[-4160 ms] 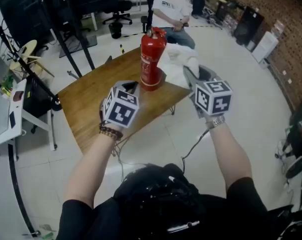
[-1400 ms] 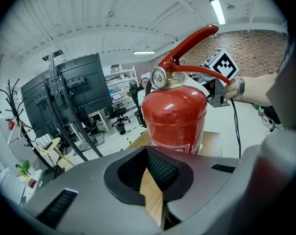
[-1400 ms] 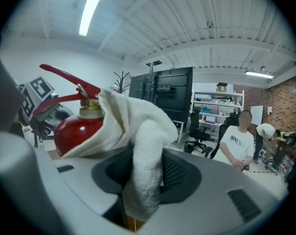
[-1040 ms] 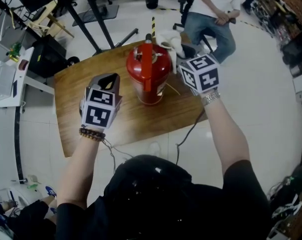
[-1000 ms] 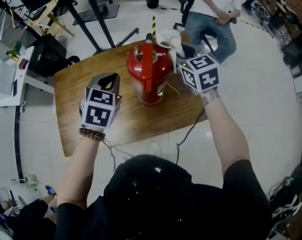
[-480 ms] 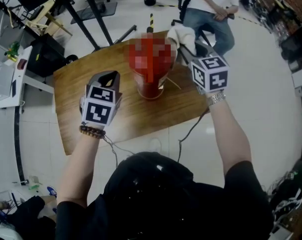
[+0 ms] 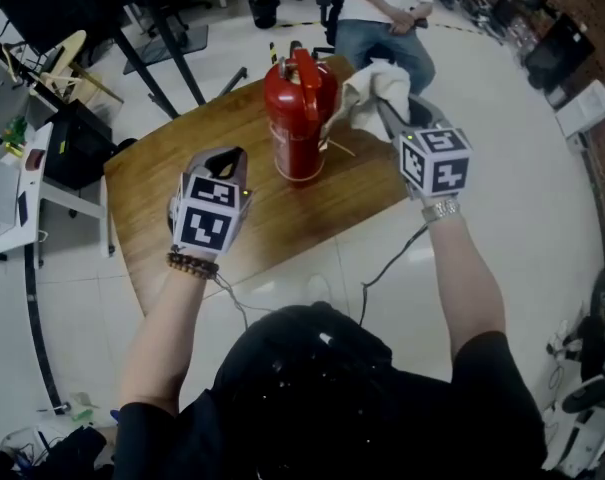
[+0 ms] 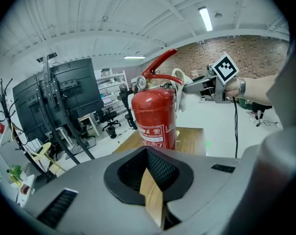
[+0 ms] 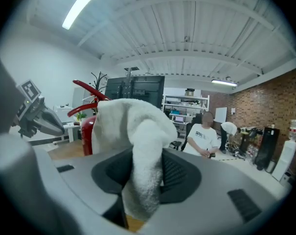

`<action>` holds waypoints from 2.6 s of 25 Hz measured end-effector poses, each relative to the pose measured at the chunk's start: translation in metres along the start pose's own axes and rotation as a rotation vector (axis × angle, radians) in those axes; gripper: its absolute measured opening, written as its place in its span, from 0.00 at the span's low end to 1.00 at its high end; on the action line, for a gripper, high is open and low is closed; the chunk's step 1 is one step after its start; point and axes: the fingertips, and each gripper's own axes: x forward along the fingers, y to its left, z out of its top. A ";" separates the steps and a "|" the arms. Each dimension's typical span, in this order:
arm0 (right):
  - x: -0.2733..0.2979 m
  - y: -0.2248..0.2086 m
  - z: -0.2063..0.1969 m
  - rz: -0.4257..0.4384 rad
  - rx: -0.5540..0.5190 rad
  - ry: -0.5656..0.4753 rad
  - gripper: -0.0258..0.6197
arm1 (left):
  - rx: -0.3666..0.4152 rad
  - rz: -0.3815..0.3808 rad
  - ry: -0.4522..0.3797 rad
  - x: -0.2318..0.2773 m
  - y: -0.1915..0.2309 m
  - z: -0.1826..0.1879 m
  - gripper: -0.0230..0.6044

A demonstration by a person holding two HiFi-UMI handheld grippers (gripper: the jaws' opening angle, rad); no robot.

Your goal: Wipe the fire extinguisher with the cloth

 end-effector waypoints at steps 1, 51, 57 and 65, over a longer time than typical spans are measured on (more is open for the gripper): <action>-0.009 0.005 -0.002 -0.014 0.002 0.003 0.29 | 0.006 -0.012 -0.005 -0.005 -0.003 -0.003 0.04; 0.081 0.072 -0.117 0.299 0.139 0.200 0.29 | -0.069 0.029 0.119 0.056 -0.046 -0.018 0.04; 0.091 0.075 -0.149 0.296 0.130 0.263 0.29 | -0.075 0.029 0.145 0.069 -0.051 -0.024 0.04; 0.104 0.076 -0.178 0.305 0.116 0.325 0.29 | -0.097 0.033 0.194 0.084 -0.055 -0.039 0.04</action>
